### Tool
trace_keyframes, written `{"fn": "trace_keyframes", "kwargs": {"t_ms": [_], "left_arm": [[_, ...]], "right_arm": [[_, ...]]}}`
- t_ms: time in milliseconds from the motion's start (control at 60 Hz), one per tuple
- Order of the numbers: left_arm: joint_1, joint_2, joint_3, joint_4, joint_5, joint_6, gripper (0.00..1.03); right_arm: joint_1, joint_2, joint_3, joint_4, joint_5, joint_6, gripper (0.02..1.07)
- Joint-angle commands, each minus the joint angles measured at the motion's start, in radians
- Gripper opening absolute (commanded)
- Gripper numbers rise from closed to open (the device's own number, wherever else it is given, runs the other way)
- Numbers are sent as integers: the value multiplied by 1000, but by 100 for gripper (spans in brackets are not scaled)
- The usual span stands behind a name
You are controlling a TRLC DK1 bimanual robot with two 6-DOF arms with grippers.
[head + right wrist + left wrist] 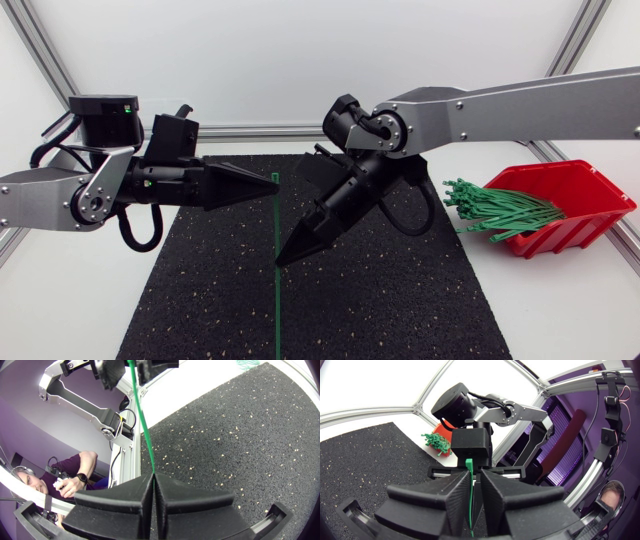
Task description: Take a green cable tie from the red box, thread the tail through the head to close it, then place it in the transparent bin on the left.
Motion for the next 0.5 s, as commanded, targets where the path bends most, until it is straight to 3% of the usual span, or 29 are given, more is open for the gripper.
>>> {"fn": "trace_keyframes", "kwargs": {"t_ms": [0,267,483], "left_arm": [[6,19,-18,21,3,-26,16],[6,19,-21,24,3,-31,16],[6,19,-22,28,0,-31,8]], "right_arm": [[-6,-25,-21,2,3,14,8],[-6,-34,-30,23,4,31,8],[-4,-34,-32,28,9,34,8]]}}
